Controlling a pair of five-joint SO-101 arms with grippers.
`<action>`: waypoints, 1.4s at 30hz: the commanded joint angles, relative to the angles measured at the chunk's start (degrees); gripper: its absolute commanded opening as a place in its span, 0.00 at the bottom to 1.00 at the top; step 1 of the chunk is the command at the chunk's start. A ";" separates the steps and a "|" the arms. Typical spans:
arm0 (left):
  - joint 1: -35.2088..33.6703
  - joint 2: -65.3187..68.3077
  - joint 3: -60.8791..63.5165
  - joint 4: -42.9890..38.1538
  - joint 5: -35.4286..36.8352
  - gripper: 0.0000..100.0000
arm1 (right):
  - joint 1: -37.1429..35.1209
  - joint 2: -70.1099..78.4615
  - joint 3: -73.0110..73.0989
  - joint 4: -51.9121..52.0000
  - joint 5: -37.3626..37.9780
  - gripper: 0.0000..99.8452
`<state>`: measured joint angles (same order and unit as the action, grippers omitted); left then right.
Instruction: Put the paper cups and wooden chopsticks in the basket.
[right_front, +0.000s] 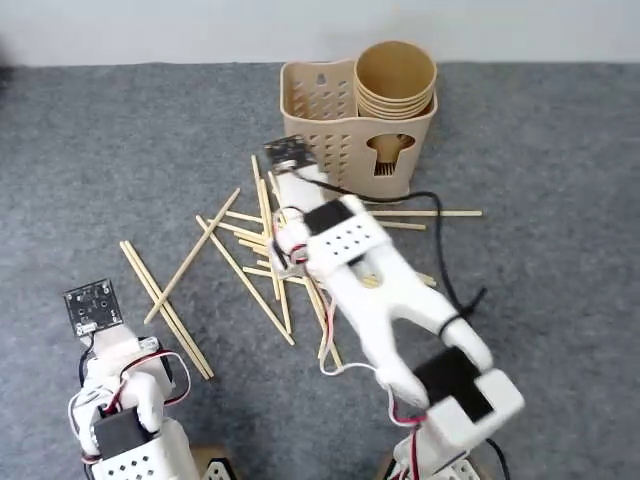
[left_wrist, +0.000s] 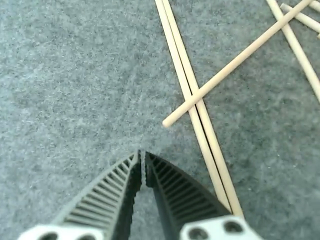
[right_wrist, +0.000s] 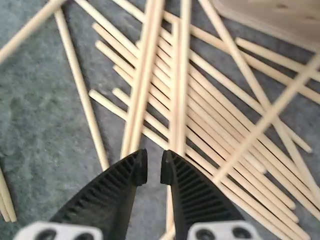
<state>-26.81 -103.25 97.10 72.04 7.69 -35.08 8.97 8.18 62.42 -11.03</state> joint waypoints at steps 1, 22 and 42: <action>-0.35 -0.88 -0.66 0.35 0.35 0.01 | -0.92 4.18 -8.09 -1.19 0.79 0.07; -0.35 -0.97 -0.66 0.35 0.35 0.01 | 3.38 26.24 -40.00 17.71 9.41 0.08; -0.35 -0.97 -0.66 0.35 0.35 0.01 | 3.74 34.15 -46.77 20.26 11.60 0.16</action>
<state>-26.81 -103.25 97.10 72.04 7.69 -32.09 42.99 -35.52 82.20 -0.13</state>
